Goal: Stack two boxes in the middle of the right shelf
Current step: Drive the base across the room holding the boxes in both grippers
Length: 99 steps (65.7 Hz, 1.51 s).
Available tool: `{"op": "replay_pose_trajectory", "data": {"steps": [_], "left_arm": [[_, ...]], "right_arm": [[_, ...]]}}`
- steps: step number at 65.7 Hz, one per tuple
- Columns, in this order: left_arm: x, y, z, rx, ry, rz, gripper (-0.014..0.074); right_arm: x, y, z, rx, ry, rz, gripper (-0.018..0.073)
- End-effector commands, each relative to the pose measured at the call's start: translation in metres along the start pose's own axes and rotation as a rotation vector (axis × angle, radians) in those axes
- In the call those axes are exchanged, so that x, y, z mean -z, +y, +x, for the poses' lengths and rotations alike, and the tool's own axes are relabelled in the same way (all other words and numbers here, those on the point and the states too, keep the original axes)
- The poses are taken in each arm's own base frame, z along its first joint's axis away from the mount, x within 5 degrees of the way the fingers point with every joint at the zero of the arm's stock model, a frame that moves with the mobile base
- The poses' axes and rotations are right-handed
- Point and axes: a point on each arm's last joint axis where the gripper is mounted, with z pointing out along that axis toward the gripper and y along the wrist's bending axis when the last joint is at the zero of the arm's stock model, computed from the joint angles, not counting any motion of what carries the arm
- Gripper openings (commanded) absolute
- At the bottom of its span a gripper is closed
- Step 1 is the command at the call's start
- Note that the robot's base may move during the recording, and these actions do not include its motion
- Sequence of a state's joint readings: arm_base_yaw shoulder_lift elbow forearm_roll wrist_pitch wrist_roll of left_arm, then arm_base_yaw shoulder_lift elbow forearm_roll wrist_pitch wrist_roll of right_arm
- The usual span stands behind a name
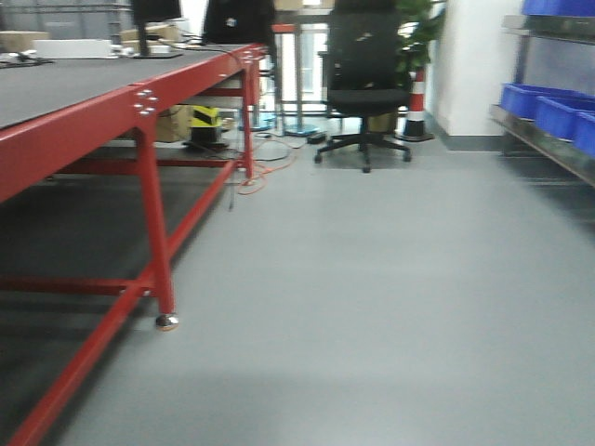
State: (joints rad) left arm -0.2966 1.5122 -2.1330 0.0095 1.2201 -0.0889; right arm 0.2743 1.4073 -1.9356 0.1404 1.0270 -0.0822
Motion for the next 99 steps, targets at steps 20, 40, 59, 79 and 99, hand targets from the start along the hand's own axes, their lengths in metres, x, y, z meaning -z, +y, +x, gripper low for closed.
{"op": "replay_pose_trajectory", "data": {"steps": [20, 40, 59, 79, 99], "left_arm": [[0.0129, -0.0006, -0.0066, -0.002, -0.075, 0.008, -0.0111], [0.0129, -0.0006, -0.0066, -0.002, -0.075, 0.008, -0.0111], [0.0129, -0.0006, -0.0066, -0.002, -0.075, 0.008, -0.0111], [0.0129, -0.0004, -0.0066, -0.003, -0.075, 0.006, -0.0111], [0.0129, -0.0004, -0.0066, -0.003, -0.075, 0.006, -0.0111]], "right_arm": [[0.0075, -0.0027, -0.0075, 0.030, -0.073, 0.033, -0.0154], [0.0075, -0.0027, -0.0075, 0.030, -0.073, 0.033, -0.0154], [0.0075, -0.0027, -0.0075, 0.030, -0.073, 0.033, -0.0154], [0.0075, -0.0027, -0.0077, 0.030, -0.075, 0.034, -0.0154], [0.0076, -0.0028, -0.0088, 0.030, -0.088, 0.035, -0.0154]]}}
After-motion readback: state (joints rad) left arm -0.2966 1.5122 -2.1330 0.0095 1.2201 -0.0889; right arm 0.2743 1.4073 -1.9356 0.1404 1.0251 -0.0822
